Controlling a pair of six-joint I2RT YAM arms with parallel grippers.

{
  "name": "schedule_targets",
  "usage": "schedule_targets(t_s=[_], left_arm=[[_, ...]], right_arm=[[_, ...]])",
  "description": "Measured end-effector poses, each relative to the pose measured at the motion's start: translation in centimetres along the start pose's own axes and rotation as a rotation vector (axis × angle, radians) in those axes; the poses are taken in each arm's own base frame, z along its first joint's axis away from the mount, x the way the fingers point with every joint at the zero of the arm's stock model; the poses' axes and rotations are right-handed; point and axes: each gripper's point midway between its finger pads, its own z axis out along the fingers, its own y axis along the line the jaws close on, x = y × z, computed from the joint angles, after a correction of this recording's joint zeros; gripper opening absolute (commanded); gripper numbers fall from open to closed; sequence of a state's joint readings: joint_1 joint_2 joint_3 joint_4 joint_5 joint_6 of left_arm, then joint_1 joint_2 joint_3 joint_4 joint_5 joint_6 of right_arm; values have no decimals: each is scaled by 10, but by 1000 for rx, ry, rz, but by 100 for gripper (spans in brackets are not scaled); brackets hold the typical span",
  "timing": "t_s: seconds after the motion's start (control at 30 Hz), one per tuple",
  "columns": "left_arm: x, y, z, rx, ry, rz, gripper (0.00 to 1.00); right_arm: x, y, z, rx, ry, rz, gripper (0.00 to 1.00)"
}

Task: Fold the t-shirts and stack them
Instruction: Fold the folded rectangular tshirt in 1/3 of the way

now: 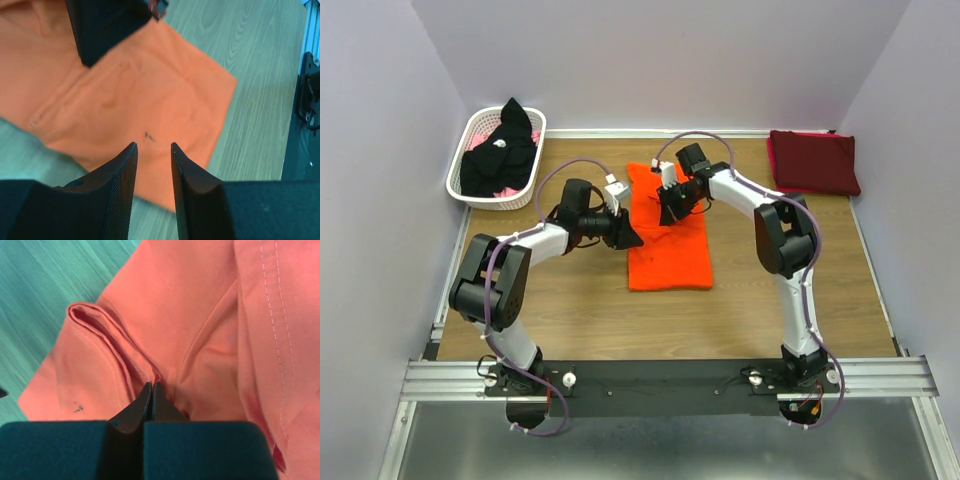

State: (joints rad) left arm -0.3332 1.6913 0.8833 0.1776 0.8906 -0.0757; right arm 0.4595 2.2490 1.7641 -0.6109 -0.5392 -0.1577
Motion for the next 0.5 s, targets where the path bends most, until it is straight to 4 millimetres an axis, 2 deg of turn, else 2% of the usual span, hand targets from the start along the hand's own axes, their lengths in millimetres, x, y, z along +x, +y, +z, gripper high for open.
schedule_targets(t_s=[0.2, 0.37, 0.5], left_arm=[[-17, 14, 13, 1, -26, 1, 40], [3, 35, 28, -6, 4, -102, 40], [8, 52, 34, -27, 8, -161, 40]], right_arm=[[4, -3, 5, -2, 10, 6, 1], [1, -4, 6, -1, 5, 4, 1], [2, -5, 8, 1, 8, 5, 1]])
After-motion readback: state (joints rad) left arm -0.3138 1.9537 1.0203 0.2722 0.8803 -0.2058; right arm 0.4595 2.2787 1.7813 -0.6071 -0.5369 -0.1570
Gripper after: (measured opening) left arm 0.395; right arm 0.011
